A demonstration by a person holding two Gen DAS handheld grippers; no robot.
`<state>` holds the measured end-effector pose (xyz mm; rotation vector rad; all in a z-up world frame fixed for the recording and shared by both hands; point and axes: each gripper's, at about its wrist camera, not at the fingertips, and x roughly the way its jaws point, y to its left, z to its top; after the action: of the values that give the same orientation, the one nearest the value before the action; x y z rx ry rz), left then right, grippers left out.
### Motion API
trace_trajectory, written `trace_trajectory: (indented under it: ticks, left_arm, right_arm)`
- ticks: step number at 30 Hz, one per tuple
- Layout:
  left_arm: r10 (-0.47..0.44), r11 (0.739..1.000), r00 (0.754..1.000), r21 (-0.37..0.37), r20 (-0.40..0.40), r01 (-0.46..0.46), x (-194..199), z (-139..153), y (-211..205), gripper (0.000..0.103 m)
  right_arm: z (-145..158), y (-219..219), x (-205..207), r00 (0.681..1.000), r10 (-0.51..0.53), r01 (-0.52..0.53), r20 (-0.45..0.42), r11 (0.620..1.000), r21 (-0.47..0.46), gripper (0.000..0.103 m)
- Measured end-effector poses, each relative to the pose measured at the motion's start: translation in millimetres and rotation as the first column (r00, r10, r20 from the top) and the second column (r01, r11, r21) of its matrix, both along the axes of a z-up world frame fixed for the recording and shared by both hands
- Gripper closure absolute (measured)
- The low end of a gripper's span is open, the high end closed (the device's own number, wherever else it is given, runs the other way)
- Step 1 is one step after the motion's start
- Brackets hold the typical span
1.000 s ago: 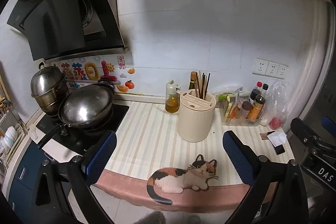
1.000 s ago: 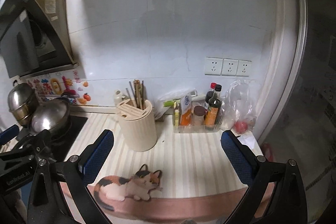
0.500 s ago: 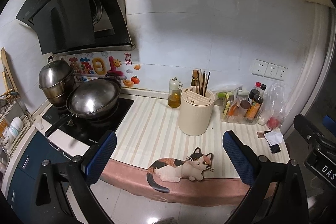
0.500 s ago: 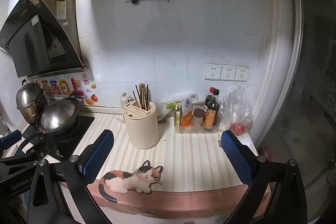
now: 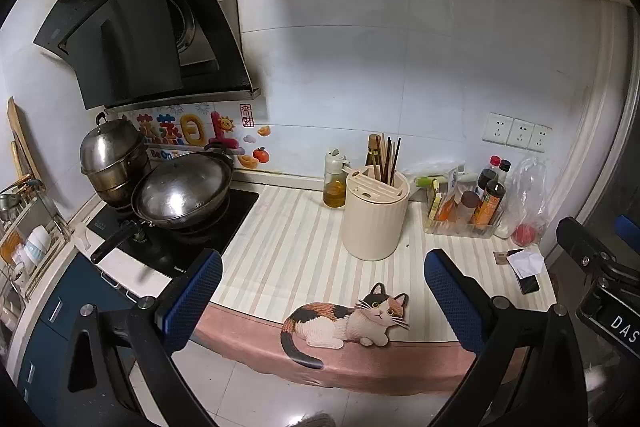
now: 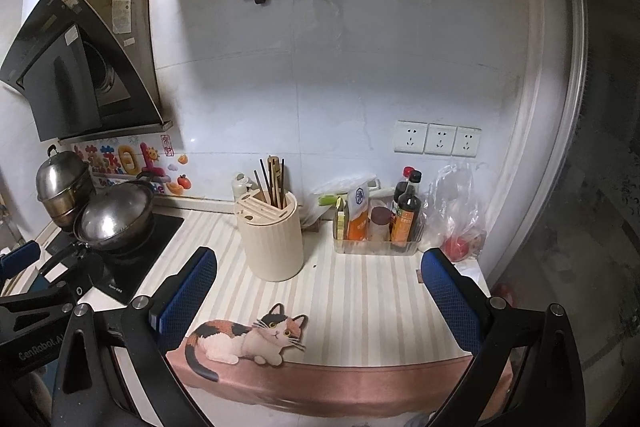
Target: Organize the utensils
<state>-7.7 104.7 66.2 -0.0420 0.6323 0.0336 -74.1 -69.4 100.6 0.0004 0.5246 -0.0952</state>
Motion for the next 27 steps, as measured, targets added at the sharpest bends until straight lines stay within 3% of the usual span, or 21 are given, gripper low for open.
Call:
trace_trajectory:
  ticks: [27]
  left_arm:
    - [-0.001, 1.000, 1.000, 0.004, 0.001, 0.001, -0.1, -2.1, 6.9, 0.000]
  right_arm:
    - [-7.2, 4.1, 3.4, 1.000, 0.009, -0.009, -0.022, 1.000, -0.006, 0.000]
